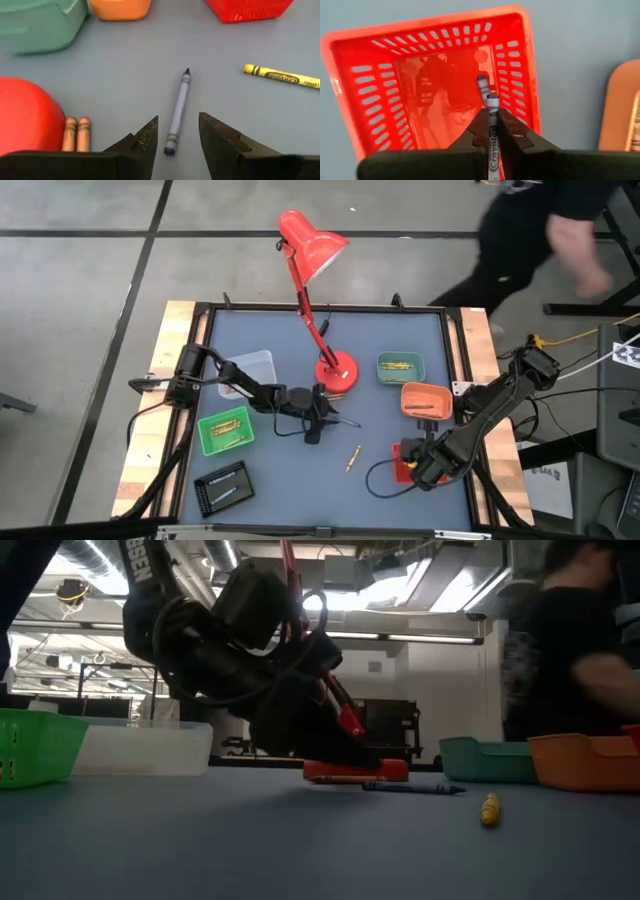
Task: Sort crayons
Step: Put the dark blue crayon into the red bin
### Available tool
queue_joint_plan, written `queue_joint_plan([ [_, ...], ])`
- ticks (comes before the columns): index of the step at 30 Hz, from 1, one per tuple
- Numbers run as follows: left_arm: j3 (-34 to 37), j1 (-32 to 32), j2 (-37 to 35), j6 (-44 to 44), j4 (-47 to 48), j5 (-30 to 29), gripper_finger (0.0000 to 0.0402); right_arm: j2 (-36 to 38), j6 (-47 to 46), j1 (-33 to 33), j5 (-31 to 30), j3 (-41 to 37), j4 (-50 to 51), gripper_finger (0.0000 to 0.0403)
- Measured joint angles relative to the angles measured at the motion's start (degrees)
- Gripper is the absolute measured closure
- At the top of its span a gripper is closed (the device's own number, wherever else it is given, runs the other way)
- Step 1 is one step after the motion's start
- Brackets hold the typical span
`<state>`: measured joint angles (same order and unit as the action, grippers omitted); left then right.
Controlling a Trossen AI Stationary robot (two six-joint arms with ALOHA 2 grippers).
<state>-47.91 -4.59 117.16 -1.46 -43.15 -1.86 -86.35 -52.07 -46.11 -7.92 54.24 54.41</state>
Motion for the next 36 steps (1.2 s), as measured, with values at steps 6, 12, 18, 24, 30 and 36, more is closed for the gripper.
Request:
queue_joint_plan([
  [6, 0.0, 1.3, 0.0, -0.6, 0.5, -0.1, 0.0276, 0.0, 0.0, 0.0, 0.0, 0.0, -0.8, 0.0388],
  [12, 0.0, 2.6, 0.0, -0.6, 1.0, 2.8, 0.0276, 0.0, 0.0, 0.0, 0.0, 0.0, -0.8, 0.0368],
  [18, 0.0, 2.6, 0.0, -0.7, 1.1, 4.5, 0.0276, 0.0, 0.0, 0.0, 0.0, 0.0, -0.8, 0.0299],
  [24, -4.2, 2.1, 3.2, -0.7, 1.3, 6.7, 0.0276, 0.0, 0.0, 0.0, 0.0, 0.0, -0.6, 0.0267],
  [30, -12.6, 1.4, 6.6, -0.6, 12.9, 6.2, 0.0276, 0.0, 0.0, 0.0, 0.4, 0.0, -0.7, 0.0265],
  [36, -14.6, 1.7, 6.8, -0.6, 17.7, 6.0, 0.0281, 0.0, -0.1, 0.0, 2.0, 0.0, -1.0, 0.0265],
])
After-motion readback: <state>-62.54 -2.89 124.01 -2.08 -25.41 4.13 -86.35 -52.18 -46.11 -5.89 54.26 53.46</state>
